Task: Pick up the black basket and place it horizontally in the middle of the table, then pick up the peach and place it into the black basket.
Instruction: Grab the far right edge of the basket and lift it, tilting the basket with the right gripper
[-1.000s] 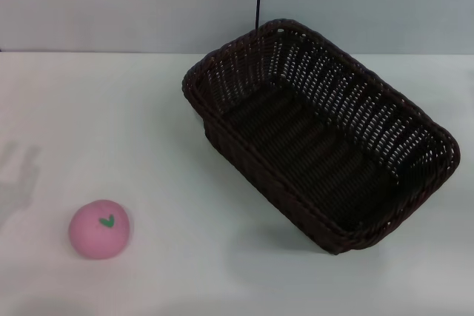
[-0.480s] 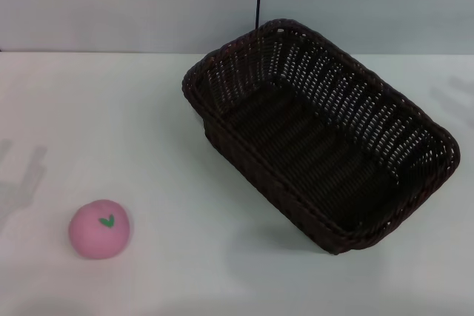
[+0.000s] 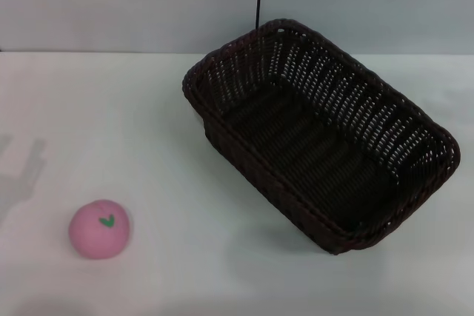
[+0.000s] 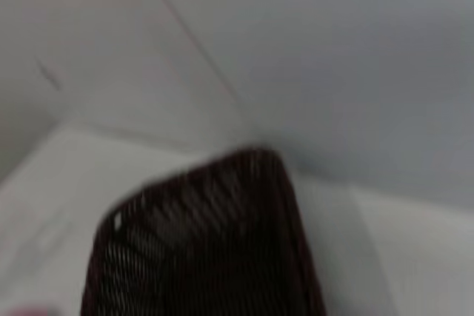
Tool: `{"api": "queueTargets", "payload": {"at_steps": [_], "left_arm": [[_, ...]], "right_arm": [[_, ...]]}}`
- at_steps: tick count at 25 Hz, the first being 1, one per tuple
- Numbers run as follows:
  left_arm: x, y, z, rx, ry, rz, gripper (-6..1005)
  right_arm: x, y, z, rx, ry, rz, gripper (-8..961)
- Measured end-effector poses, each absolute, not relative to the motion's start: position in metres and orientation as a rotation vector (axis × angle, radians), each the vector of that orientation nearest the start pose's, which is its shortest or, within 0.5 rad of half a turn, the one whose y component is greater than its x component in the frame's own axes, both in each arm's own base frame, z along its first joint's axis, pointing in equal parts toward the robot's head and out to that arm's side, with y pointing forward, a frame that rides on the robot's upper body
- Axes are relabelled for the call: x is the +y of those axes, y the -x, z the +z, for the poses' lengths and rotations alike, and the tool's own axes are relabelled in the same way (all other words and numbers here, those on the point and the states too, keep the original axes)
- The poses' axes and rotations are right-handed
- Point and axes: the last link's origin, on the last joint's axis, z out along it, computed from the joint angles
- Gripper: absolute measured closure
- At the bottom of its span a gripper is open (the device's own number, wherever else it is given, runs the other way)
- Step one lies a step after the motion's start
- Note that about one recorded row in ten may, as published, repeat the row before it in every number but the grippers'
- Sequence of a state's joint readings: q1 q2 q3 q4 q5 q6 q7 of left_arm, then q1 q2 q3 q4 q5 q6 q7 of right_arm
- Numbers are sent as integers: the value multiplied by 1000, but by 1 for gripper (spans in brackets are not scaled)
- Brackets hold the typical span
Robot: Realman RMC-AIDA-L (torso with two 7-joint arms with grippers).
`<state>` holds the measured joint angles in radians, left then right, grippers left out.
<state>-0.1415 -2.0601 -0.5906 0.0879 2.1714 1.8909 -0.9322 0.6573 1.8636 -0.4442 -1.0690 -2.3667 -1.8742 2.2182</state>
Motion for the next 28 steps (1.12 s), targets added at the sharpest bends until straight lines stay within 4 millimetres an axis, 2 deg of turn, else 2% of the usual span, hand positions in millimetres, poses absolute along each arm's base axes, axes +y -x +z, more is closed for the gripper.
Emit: {"api": "queueTargets", "payload": {"at_steps": [2, 10, 17, 28], "left_arm": [[184, 361, 49, -752, 1459, -1372, 300], [185, 361, 49, -757, 1458, -1367, 301], [186, 362, 49, -761, 1446, -1363, 302], [192, 361, 47, -772, 1445, -1370, 303]], "right_arm": [[365, -244, 156, 1298, 2519, 158, 282], [371, -237, 130, 1323, 2550, -85, 283], [374, -243, 105, 1371, 2560, -146, 284], [375, -249, 85, 1385, 2572, -183, 285]]}}
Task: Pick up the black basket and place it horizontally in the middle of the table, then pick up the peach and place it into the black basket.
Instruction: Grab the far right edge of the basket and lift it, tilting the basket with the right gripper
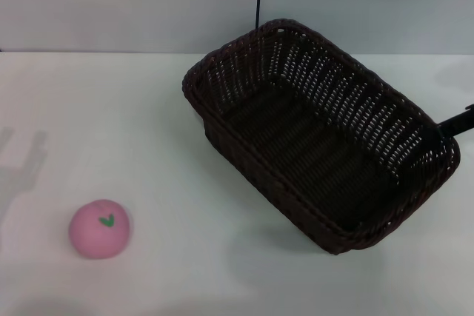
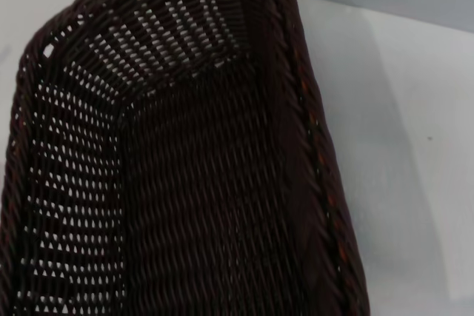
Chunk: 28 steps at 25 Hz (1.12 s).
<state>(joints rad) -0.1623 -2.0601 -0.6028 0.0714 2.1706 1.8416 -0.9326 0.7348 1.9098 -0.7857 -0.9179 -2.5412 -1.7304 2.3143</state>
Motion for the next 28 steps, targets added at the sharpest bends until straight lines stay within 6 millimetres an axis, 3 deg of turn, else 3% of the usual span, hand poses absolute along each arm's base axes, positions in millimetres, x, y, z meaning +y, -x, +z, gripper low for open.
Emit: {"api": "queueTargets", "payload": {"at_steps": [17, 28], "left_arm": [[204, 361, 38, -825, 1454, -1350, 314], [208, 360, 35, -844, 1451, -1350, 325]], "right_arm": [[372, -253, 65, 1443, 2596, -213, 287], [366, -259, 56, 1455, 2609, -198, 596]]}}
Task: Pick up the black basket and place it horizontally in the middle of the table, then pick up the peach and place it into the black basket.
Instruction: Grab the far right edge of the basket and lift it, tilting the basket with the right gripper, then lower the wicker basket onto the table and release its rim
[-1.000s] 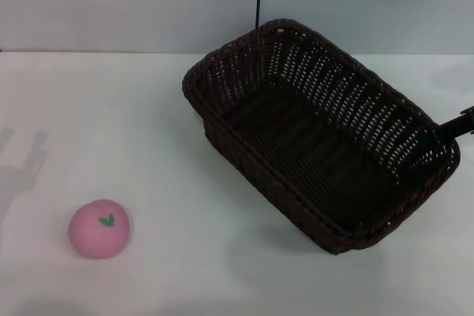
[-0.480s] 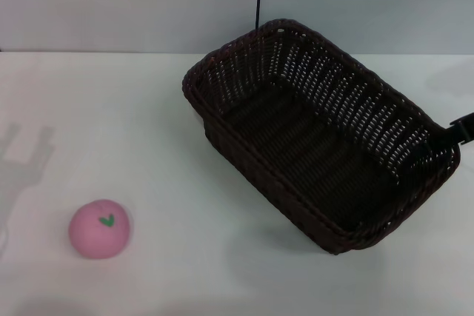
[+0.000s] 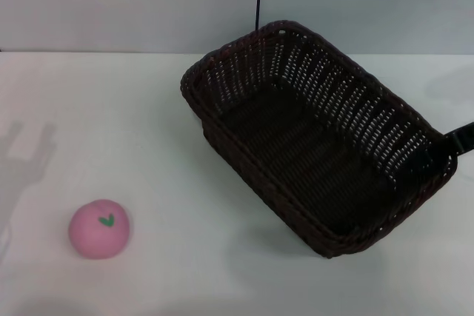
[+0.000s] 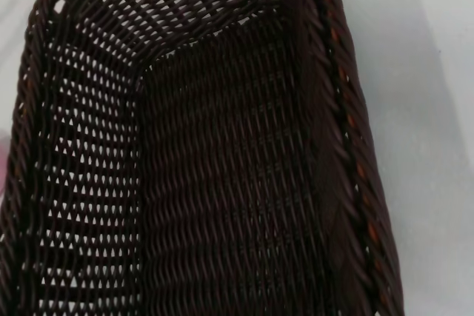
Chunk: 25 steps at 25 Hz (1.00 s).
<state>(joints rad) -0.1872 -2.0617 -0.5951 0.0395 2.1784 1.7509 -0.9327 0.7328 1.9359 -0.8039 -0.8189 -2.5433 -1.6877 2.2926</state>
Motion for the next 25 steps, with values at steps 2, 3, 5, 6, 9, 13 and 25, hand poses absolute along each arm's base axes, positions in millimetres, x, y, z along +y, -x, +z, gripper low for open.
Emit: {"api": "queueTargets", "payload": {"at_steps": [2, 3, 5, 6, 9, 13, 25], "left_arm": [[208, 361, 35, -845, 1451, -1349, 326], [209, 360, 34, -849, 1448, -1354, 327], [209, 360, 34, -851, 1446, -1359, 329], [210, 360, 34, -851, 1444, -1359, 330], [210, 360, 35, -850, 1438, -1360, 333], [210, 360, 35, -849, 1438, -1362, 337], [211, 357, 34, -859, 1430, -1392, 348]], "right_arm": [[366, -260, 54, 1444, 2608, -191, 646], [366, -261, 53, 1438, 2610, -185, 671], [365, -262, 51, 1425, 2617, -174, 700], [363, -264, 50, 1420, 2620, -165, 715], [362, -265, 49, 1414, 2626, -141, 752], [361, -262, 50, 1402, 2657, -48, 782], [360, -258, 67, 1366, 2676, 179, 792]]}}
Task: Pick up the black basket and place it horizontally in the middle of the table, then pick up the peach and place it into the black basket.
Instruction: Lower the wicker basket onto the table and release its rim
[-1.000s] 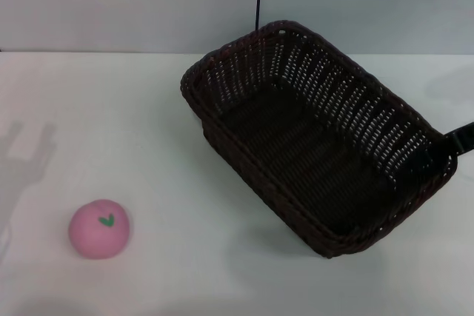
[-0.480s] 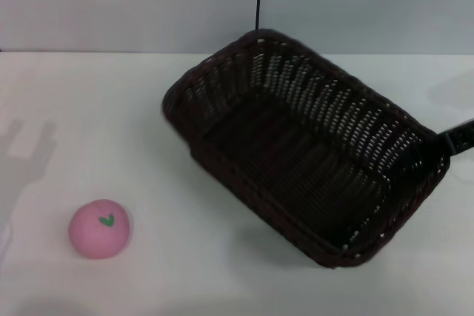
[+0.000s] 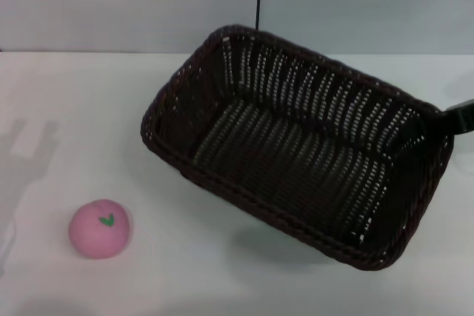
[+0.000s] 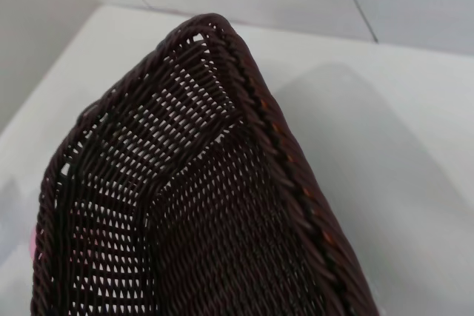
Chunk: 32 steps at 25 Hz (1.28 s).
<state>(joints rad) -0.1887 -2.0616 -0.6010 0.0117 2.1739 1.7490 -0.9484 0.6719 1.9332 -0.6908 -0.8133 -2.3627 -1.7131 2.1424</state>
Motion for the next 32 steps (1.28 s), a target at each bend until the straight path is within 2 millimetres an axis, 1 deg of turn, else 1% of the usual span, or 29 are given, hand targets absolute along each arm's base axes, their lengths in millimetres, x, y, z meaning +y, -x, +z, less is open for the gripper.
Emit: {"api": "queueTargets", "payload": {"at_steps": [2, 4, 7, 8, 10, 11, 13, 14, 15, 16, 22, 26, 32], "left_arm": [[211, 357, 34, -864, 1427, -1399, 350], [211, 357, 34, -866, 1426, -1402, 352], [211, 356, 34, -866, 1427, -1403, 355], [211, 356, 34, -866, 1428, -1403, 356], [211, 356, 34, -867, 1430, -1404, 357], [211, 356, 34, -869, 1431, -1405, 358], [211, 356, 33, -874, 1431, -1410, 360], [211, 356, 33, -876, 1431, -1411, 361], [211, 356, 33, -877, 1432, -1412, 362], [210, 356, 33, -878, 1432, -1412, 363], [207, 358, 33, -884, 1430, -1405, 369], [206, 358, 33, -890, 1429, -1407, 372], [206, 358, 33, -897, 1428, -1413, 378]], "right_arm": [[356, -258, 72, 1307, 2717, 252, 792], [355, -257, 73, 1285, 2734, 270, 792], [354, -256, 83, 1149, 2780, 341, 793], [354, -256, 83, 1149, 2780, 341, 793], [354, -255, 89, 1055, 2806, 369, 793], [354, -254, 92, 972, 2834, 378, 793], [354, -253, 94, 885, 2866, 377, 793], [355, -250, 93, 814, 2896, 371, 793], [355, -250, 93, 814, 2896, 371, 793], [356, -248, 90, 756, 2930, 363, 792], [360, -242, 82, 663, 2985, 346, 792], [367, -231, 78, 601, 3008, 348, 793], [372, -226, 69, 580, 3023, 322, 793]]}}
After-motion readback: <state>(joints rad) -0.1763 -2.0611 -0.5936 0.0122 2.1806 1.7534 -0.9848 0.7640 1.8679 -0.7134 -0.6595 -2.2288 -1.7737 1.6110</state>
